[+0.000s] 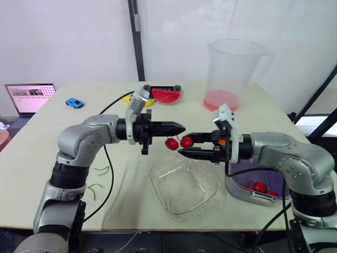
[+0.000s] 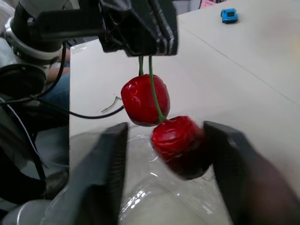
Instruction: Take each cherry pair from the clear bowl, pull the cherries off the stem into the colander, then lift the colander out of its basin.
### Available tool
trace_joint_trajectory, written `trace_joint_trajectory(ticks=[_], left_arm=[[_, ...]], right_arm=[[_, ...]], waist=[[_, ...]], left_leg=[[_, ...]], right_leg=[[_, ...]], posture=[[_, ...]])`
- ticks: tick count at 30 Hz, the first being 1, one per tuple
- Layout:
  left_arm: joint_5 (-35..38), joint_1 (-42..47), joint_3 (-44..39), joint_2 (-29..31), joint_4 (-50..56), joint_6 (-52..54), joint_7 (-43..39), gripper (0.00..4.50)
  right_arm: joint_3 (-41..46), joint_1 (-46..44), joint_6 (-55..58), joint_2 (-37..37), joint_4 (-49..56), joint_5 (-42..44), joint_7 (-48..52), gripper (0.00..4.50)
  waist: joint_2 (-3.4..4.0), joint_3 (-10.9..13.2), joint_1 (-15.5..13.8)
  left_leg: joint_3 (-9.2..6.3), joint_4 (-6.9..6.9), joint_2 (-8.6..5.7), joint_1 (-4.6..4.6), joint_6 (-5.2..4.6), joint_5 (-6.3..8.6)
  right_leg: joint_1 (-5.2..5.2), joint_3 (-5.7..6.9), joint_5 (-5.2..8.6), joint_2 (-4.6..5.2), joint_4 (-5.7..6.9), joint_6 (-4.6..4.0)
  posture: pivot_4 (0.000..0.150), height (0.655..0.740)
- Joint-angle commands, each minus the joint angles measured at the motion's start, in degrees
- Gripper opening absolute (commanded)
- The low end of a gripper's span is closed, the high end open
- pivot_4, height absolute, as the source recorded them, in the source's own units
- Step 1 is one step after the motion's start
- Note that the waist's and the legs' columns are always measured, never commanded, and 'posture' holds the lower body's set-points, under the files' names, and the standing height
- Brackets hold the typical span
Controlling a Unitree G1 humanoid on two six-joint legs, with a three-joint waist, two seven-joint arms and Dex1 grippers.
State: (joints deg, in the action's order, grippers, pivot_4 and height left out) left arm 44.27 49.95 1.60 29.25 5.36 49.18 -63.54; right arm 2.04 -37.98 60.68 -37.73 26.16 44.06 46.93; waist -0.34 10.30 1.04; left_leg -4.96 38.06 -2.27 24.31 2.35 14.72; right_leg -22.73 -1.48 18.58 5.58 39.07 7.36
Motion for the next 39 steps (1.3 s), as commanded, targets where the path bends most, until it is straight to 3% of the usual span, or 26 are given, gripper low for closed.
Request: trace_joint_trajectory(ticks=[1,11,14,15,24,30,36,39], left_arm=[[-0.22,0.33,0.47,0.22,1.72,-0.54,0.01,0.00],[-0.80,0.99,0.72,-0.05,0.79,-1.15,0.18,0.00],[-0.99,1.18,0.69,-0.18,0.59,-1.26,0.14,0.00],[-1.06,1.23,0.67,-0.21,0.52,-1.30,0.10,0.00],[-1.41,1.60,0.64,-0.31,0.14,-1.71,-0.05,0.00],[-1.40,1.66,0.66,-0.42,-0.09,-2.29,-0.22,0.00],[-1.32,2.00,0.23,-0.67,-0.90,-2.76,-0.22,0.00],[-1.40,1.34,0.01,-0.42,-0.64,-3.02,-0.02,0.00]], right_arm=[[0.19,-0.17,-2.78,-0.22,1.11,-0.02,0.04,2.25],[0.32,-1.07,-1.90,-0.53,1.10,1.64,-1.63,2.25],[0.04,-1.26,-1.69,-0.90,1.07,1.55,-1.85,1.42],[-0.25,-1.16,-1.98,-1.16,1.09,1.15,-1.78,0.94],[-0.53,0.09,-2.49,-3.46,0.67,0.69,-1.22,0.94],[-2.30,1.04,0.78,-8.94,1.35,0.93,0.35,0.94],[2.19,0.82,4.70,-14.18,-0.08,3.81,1.86,0.94],[8.30,0.11,6.46,-20.32,-4.16,4.01,2.91,0.94]], waist=[[0.00,0.00,0.00],[0.00,0.00,-0.02],[0.00,0.00,-0.02],[0.00,0.00,-0.04],[0.00,0.00,-0.05],[0.00,0.00,-0.14],[0.00,0.00,-0.14],[-0.01,0.01,-0.36]], left_leg=[[0.00,0.00,0.00,0.00,0.00,0.00],[-0.01,0.00,0.00,0.00,0.00,0.00],[-0.01,0.00,0.01,0.00,0.00,0.00],[-0.01,0.00,0.00,0.00,0.00,0.00],[-0.01,0.00,0.00,0.00,0.00,0.00],[-0.01,0.00,0.00,0.00,0.00,0.00],[0.00,-0.01,0.00,0.00,-0.02,0.01],[0.00,0.00,0.00,0.02,-0.02,0.01]], right_leg=[[0.00,0.00,0.00,0.00,0.00,0.00],[0.00,0.00,0.00,0.00,0.00,0.00],[0.00,0.00,0.00,0.00,0.00,0.00],[0.00,0.00,0.00,0.00,0.00,0.00],[0.00,0.00,0.00,0.00,-0.01,0.00],[0.02,0.01,0.00,0.00,-0.03,0.00],[0.02,0.00,0.00,0.00,-0.05,0.00],[0.02,0.01,0.00,0.00,-0.05,0.00]], posture=[[0.150,0.7400],[0.150,0.7400],[0.150,0.7400],[0.150,0.7400],[0.150,0.7400],[0.150,0.7400],[0.150,0.7400],[0.150,0.7400]])
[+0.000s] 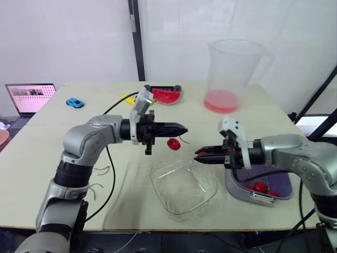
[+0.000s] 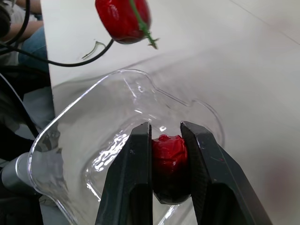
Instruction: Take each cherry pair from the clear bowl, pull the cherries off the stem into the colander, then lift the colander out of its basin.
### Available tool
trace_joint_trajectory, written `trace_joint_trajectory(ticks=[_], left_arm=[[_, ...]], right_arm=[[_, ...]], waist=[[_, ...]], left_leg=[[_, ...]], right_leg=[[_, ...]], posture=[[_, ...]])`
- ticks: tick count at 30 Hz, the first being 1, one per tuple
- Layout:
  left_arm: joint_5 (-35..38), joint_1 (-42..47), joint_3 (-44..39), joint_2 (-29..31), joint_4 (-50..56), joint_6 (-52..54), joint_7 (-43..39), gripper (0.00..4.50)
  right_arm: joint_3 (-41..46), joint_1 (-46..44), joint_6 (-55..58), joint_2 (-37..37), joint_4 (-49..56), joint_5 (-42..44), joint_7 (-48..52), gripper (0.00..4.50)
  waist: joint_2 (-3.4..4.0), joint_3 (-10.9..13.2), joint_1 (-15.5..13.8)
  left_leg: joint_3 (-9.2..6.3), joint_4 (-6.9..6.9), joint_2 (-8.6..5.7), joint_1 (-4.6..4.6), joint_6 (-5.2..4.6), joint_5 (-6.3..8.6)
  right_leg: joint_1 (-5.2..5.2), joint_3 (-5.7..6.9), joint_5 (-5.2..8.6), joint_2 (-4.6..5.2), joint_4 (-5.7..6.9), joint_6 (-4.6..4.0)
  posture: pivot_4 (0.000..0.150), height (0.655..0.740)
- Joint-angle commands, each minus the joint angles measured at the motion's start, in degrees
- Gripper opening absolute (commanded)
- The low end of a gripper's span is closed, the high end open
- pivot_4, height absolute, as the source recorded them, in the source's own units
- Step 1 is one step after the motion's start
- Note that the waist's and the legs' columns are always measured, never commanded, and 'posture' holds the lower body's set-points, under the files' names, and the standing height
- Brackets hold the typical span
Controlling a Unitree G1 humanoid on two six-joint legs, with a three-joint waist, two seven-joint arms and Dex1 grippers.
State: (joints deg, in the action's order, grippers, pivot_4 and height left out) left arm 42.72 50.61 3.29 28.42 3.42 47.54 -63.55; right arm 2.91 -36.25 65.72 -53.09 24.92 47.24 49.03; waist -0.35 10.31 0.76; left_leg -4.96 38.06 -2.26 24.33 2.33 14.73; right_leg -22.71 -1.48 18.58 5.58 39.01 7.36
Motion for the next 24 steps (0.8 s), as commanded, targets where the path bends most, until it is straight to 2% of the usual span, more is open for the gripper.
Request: trace_joint_trajectory(ticks=[1,3,7,14,17,19,22,23,24], left_arm=[[0.22,0.32,-1.98,0.41,1.33,-1.51,0.32,0.00],[0.04,-0.19,-2.32,0.42,1.15,-1.93,0.89,0.00],[-0.44,-0.72,-2.55,-0.09,0.90,-2.96,1.83,0.00],[0.28,-1.88,-3.19,-1.33,2.20,-2.62,4.01,0.00],[0.77,-1.88,-3.69,-1.85,2.39,-2.06,4.91,0.00],[0.79,-1.78,-3.71,-1.81,2.38,-2.11,5.02,0.00],[1.00,-1.69,-3.85,-1.77,2.36,-2.14,5.15,0.00],[1.18,-1.68,-4.03,-1.83,2.39,-2.08,5.26,0.00],[1.54,-1.66,-4.26,-1.98,2.45,-1.91,5.42,0.00]], right_arm=[[9.17,-1.41,1.94,-7.32,-4.24,0.48,0.98,0.94],[10.56,0.54,1.45,-11.32,-5.28,-0.83,1.83,0.94],[8.95,11.04,-6.58,-19.51,-8.57,-10.05,4.45,0.94],[3.96,21.02,-16.39,-21.06,-11.37,-19.31,6.41,0.94],[3.65,20.12,-17.57,-20.26,-13.02,-20.52,6.53,1.75],[4.09,19.07,-17.70,-21.34,-13.54,-20.53,8.09,2.80],[5.70,15.06,-17.09,-22.78,-13.94,-19.50,9.99,4.11],[6.52,12.52,-15.19,-23.02,-13.69,-17.78,10.65,4.46],[7.22,9.38,-12.85,-23.49,-13.26,-15.53,11.74,4.46]], waist=[[0.00,0.00,-0.17],[0.00,0.00,-0.10],[-0.01,0.00,0.03],[0.01,0.00,0.19],[0.01,0.00,0.15],[0.01,0.00,0.06],[0.02,0.01,0.03],[0.02,0.01,0.05],[0.03,0.01,0.06]], left_leg=[[0.01,0.00,0.00,0.00,0.00,0.00],[0.03,0.01,0.00,0.01,0.00,0.00],[0.08,-0.02,0.01,0.00,-0.03,0.02],[0.12,-0.03,0.02,-0.01,-0.03,0.02],[0.13,-0.01,0.02,-0.01,-0.02,0.01],[0.12,-0.01,0.02,-0.01,-0.02,0.01],[0.11,0.00,0.02,-0.01,-0.01,0.01],[0.12,0.01,0.01,-0.01,-0.01,0.01],[0.12,0.01,0.02,-0.01,-0.01,0.01]], right_leg=[[0.00,0.00,0.00,0.01,-0.01,0.00],[0.02,0.00,0.00,0.03,-0.03,0.00],[0.03,0.02,0.00,-0.03,-0.05,0.00],[-0.02,-0.05,0.00,-0.03,-0.01,0.01],[-0.01,-0.06,0.00,-0.01,-0.02,0.01],[-0.01,-0.06,0.00,-0.01,-0.02,0.01],[0.01,-0.06,0.00,-0.01,-0.03,0.01],[0.00,-0.06,0.00,-0.01,-0.04,0.01],[0.00,-0.07,0.00,0.00,-0.03,0.01]], posture=[[0.150,0.7400],[0.150,0.7400],[0.150,0.7400],[0.150,0.7400],[0.150,0.7400],[0.150,0.7400],[0.150,0.7400],[0.150,0.7400],[0.150,0.7400]])
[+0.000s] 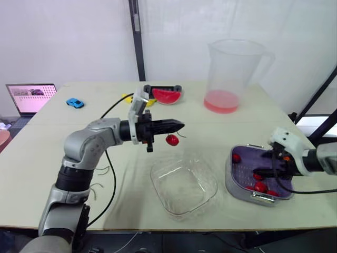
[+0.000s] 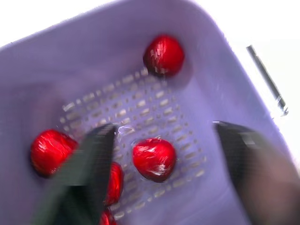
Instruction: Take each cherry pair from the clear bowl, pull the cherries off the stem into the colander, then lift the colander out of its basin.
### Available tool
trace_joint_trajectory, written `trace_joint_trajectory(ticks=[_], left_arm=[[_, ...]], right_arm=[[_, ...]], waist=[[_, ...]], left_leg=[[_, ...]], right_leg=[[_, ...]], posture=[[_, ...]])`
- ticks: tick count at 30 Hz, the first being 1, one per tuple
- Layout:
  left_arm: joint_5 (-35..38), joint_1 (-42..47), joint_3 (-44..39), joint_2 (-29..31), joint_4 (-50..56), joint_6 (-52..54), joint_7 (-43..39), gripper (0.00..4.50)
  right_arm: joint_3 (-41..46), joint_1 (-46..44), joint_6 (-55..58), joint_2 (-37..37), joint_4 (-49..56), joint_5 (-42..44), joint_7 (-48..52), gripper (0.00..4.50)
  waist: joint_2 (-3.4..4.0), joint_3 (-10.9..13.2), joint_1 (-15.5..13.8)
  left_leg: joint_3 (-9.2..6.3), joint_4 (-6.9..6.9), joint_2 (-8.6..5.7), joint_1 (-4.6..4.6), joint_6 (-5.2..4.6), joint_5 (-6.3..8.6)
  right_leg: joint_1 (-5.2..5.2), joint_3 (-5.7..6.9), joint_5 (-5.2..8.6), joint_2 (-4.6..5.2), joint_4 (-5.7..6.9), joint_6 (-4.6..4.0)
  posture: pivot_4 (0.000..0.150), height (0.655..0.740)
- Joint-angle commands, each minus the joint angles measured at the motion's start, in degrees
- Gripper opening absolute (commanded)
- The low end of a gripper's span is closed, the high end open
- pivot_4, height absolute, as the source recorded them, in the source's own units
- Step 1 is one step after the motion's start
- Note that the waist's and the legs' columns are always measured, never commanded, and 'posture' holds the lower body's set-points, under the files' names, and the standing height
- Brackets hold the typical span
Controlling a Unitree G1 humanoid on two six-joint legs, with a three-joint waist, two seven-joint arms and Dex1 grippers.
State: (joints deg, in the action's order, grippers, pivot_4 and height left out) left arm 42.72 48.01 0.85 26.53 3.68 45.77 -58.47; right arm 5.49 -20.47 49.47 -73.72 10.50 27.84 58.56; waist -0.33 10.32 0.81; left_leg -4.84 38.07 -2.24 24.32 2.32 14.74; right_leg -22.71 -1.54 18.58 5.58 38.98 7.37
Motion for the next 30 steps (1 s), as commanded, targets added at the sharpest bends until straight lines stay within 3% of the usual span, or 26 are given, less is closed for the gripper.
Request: trace_joint_trajectory(ticks=[1,6,11,14,20,27,30], left_arm=[[1.74,0.95,-1.89,-0.19,2.27,-0.09,0.48,0.00],[2.36,1.27,-1.72,-1.10,2.34,-0.12,1.13,0.00],[2.00,1.22,-0.40,-2.45,2.26,-0.79,1.09,0.00],[2.59,1.62,-0.47,-3.32,2.25,-0.37,1.29,0.00],[2.79,1.24,-0.47,-3.91,3.53,0.62,2.48,0.00],[3.09,1.03,-0.85,-3.85,4.34,1.30,3.28,0.00],[2.64,1.17,-0.46,-3.80,4.43,1.14,3.46,0.00]], right_arm=[[4.88,-8.70,4.88,-3.37,1.59,5.42,3.28,4.46],[6.91,-18.58,10.51,2.91,3.74,15.97,4.57,4.46],[2.68,-17.68,8.56,13.11,14.01,20.21,1.83,4.46],[-1.32,-20.59,8.43,24.43,14.63,20.73,-5.06,4.46],[-6.63,-23.26,7.16,35.82,13.08,18.78,-10.87,4.46],[-5.99,-22.88,8.02,40.13,11.86,20.36,-13.32,4.46],[-5.42,-22.15,8.41,41.15,11.62,20.99,-14.56,3.61]], waist=[[0.05,0.03,0.01],[0.03,0.05,-0.01],[0.02,0.05,-0.04],[0.02,0.05,0.18],[0.02,0.04,-0.09],[0.02,0.04,0.13],[0.02,0.04,0.25]], left_leg=[[-0.01,-0.01,0.01,0.00,0.00,0.00],[-0.07,-0.04,0.05,0.00,0.00,0.00],[-0.10,0.00,0.03,0.00,0.00,0.00],[-0.09,0.02,0.02,0.00,0.01,0.00],[-0.16,0.02,0.02,0.04,0.19,-0.11],[-0.19,0.03,-0.02,0.04,0.12,-0.07],[-0.19,0.02,-0.02,0.03,0.08,-0.05]], right_leg=[[-0.01,0.00,0.00,0.00,-0.01,0.00],[0.06,0.06,0.00,-0.02,-0.09,0.00],[0.08,0.08,0.00,0.01,-0.08,0.00],[0.04,0.05,0.00,0.01,-0.02,0.00],[-0.02,0.07,0.00,0.03,0.03,0.00],[-0.01,0.09,0.00,0.03,0.03,0.00],[-0.02,0.09,0.00,0.00,0.04,0.00]], posture=[[0.150,0.7400],[0.150,0.7400],[0.150,0.7400],[0.150,0.7400],[0.150,0.7400],[0.150,0.7400],[0.150,0.7400]])
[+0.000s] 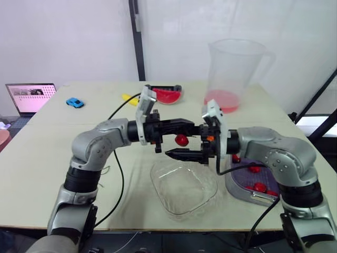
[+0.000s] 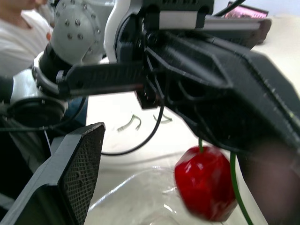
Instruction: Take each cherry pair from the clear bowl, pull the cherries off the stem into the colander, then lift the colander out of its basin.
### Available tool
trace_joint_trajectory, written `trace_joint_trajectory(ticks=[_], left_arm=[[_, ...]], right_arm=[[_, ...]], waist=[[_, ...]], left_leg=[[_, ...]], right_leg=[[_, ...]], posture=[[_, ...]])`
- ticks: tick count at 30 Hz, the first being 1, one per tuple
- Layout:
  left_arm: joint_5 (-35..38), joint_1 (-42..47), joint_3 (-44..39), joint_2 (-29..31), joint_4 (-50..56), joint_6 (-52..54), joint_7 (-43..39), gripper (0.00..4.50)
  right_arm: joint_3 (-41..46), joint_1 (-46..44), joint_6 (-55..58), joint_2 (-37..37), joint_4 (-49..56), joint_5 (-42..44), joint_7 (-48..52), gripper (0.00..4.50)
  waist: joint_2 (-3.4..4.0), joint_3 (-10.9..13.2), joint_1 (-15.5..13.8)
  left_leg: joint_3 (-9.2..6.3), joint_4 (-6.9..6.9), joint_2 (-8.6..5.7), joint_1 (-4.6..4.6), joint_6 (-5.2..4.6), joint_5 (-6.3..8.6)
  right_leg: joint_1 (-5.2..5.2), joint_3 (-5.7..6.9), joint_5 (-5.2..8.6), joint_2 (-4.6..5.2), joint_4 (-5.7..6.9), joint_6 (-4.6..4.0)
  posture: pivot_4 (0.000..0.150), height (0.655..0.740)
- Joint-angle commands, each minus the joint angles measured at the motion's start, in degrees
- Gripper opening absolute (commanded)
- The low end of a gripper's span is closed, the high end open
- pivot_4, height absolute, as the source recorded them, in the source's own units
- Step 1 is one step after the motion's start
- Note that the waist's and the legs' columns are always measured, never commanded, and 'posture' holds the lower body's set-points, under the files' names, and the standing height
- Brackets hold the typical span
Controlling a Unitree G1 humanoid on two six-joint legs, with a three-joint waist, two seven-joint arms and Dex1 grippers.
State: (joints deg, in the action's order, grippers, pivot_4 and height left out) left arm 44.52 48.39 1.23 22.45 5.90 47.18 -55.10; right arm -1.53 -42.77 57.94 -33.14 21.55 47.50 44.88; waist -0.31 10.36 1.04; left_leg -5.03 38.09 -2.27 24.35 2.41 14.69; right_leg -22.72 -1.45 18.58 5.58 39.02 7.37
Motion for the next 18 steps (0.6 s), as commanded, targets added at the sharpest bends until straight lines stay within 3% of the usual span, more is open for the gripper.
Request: trace_joint_trajectory(ticks=[1,3,12,16,18], left_arm=[[0.83,0.81,-0.82,0.22,2.19,-0.29,0.19,0.00],[0.89,0.83,-0.86,0.14,2.15,-0.30,0.31,0.00],[1.11,0.72,-0.55,0.04,2.61,-0.02,0.34,0.00],[1.06,0.66,-0.53,-0.06,2.70,0.01,0.40,0.00],[0.89,0.69,-0.44,-0.02,2.80,-0.04,0.44,0.00]], right_arm=[[1.61,0.41,0.08,0.53,0.73,1.30,-1.03,3.15],[1.57,0.83,0.24,0.25,1.06,1.21,-1.15,2.33],[2.58,1.85,-0.08,-3.41,0.08,-0.17,-0.80,2.33],[3.27,0.52,0.26,-2.89,-0.34,0.65,-1.60,1.10],[3.56,-0.01,0.41,-2.42,-0.45,0.93,-2.11,1.10]], waist=[[0.00,0.00,-0.01],[0.00,0.00,-0.04],[0.00,0.00,0.00],[0.00,0.00,-0.01],[0.00,0.00,0.00]], left_leg=[[0.00,-0.01,0.00,0.00,0.00,0.00],[0.00,-0.01,0.00,0.00,0.00,0.00],[0.02,-0.01,-0.01,0.00,-0.01,0.01],[0.02,-0.01,-0.01,0.00,-0.01,0.01],[0.02,-0.01,-0.01,0.00,-0.02,0.01]], right_leg=[[-0.01,0.00,0.00,0.00,0.00,0.00],[0.00,0.00,0.00,0.01,0.00,0.00],[-0.01,-0.01,0.00,0.01,0.01,0.00],[0.00,-0.01,0.00,0.01,0.00,0.00],[0.00,-0.01,0.00,0.01,0.00,0.00]], posture=[[0.150,0.7400],[0.150,0.7400],[0.150,0.7400],[0.150,0.7400],[0.150,0.7400]])
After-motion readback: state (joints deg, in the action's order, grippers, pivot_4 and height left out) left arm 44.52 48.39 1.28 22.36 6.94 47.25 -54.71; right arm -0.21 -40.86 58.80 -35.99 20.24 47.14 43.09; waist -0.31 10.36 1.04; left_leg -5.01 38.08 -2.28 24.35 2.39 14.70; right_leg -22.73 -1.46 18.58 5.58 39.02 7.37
